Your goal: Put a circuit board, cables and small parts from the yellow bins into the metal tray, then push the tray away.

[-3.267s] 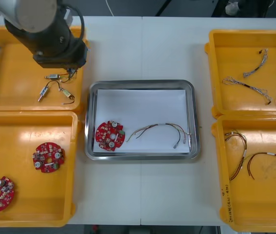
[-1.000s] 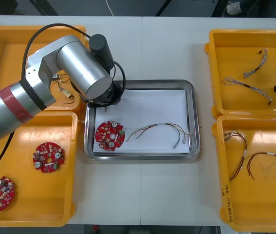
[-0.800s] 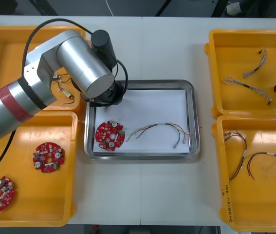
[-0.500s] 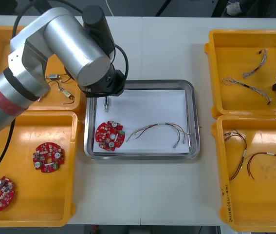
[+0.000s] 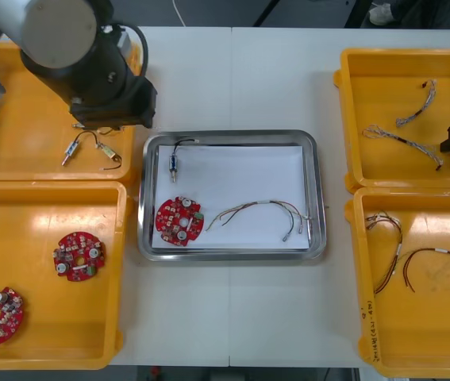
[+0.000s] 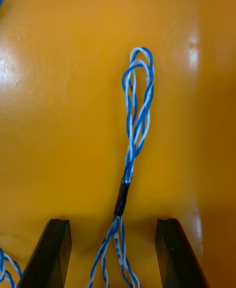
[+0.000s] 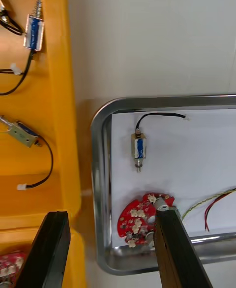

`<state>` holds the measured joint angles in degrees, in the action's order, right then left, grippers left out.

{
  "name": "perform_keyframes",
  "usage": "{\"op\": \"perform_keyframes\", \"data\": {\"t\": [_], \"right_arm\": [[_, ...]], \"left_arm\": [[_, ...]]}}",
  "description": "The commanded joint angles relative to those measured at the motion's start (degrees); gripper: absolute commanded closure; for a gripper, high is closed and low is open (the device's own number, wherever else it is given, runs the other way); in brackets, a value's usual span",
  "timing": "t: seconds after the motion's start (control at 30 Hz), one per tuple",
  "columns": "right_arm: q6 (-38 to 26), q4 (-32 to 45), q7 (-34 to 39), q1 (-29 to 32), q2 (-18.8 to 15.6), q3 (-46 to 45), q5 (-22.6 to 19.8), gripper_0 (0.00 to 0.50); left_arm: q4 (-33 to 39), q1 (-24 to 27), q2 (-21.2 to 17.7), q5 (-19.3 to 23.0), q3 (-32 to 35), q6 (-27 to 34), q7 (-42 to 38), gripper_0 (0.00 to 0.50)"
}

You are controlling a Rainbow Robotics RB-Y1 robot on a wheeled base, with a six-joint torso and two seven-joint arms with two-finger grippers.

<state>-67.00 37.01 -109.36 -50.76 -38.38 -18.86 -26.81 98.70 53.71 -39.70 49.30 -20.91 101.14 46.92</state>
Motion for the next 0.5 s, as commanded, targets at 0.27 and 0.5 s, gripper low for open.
{"op": "perform_keyframes", "data": {"t": [0.27, 0.5], "right_arm": [[-0.6, -0.9, -0.1, 0.0, -0.1, 2.1, 0.5, 0.412], [-0.2, -0.9, 0.0, 0.0, -0.1, 2.0, 0.3, 0.500]], "left_arm": [[-4.7, 0.3, -7.5, 4.4, 7.0, 4.4, 23.6, 0.000], [-10.4, 0.3, -8.8, 3.7, 8.2, 3.7, 35.0, 0.000]]}}
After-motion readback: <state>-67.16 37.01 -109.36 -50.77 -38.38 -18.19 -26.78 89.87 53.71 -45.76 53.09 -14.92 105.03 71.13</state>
